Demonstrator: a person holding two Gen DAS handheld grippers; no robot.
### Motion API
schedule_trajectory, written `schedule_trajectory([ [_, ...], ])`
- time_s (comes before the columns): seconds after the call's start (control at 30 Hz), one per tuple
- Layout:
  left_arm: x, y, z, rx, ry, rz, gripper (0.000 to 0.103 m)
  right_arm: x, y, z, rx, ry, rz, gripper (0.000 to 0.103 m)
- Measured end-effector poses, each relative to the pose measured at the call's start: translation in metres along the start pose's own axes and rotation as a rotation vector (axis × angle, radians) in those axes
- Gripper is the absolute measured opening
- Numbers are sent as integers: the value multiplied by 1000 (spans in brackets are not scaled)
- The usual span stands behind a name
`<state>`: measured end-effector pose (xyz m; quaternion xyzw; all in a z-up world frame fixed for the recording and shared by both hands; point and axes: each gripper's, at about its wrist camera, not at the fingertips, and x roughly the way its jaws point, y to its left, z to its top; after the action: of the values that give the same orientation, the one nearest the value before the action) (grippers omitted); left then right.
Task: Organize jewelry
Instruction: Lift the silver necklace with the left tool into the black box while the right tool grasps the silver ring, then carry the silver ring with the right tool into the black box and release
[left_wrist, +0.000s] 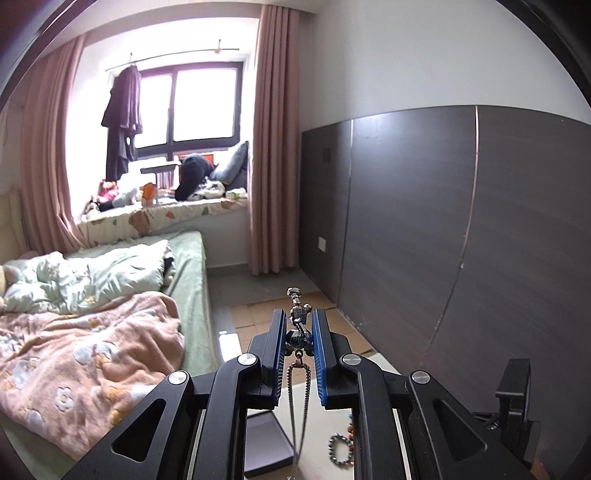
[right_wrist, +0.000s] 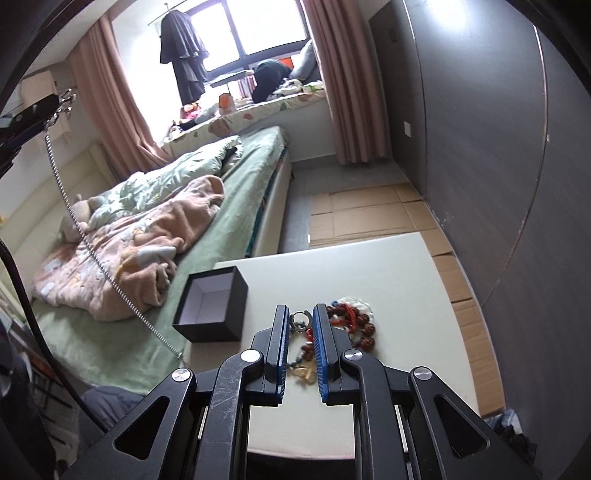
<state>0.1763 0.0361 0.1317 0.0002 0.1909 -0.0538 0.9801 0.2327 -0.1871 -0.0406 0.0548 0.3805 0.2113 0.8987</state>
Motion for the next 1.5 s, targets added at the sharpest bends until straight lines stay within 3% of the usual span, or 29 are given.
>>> schedule_trajectory([
  [0.37, 34, 22, 0, -3, 25, 57, 15, 14, 17, 2, -20, 7, 27, 14],
  [0.67, 90, 46, -55, -62, 183, 68, 15, 30, 14, -2, 1, 37, 43, 14],
  [1.1, 136, 58, -127, -169, 410, 60, 15, 52, 21, -7, 6, 80, 43, 14],
  [1.17, 140, 60, -132, -182, 427, 59, 21, 57, 23, -8, 8, 86, 49, 14],
  [1.23, 140, 64, -135, -203, 437, 58, 55, 63, 25, -7, 9, 93, 55, 14],
  [1.3, 135, 70, -135, -217, 409, 65, 76, 67, 28, -8, 13, 98, 65, 14],
  [1.5, 114, 88, -138, -252, 393, 89, 78, 86, 41, -1, 31, 114, 121, 14],
])
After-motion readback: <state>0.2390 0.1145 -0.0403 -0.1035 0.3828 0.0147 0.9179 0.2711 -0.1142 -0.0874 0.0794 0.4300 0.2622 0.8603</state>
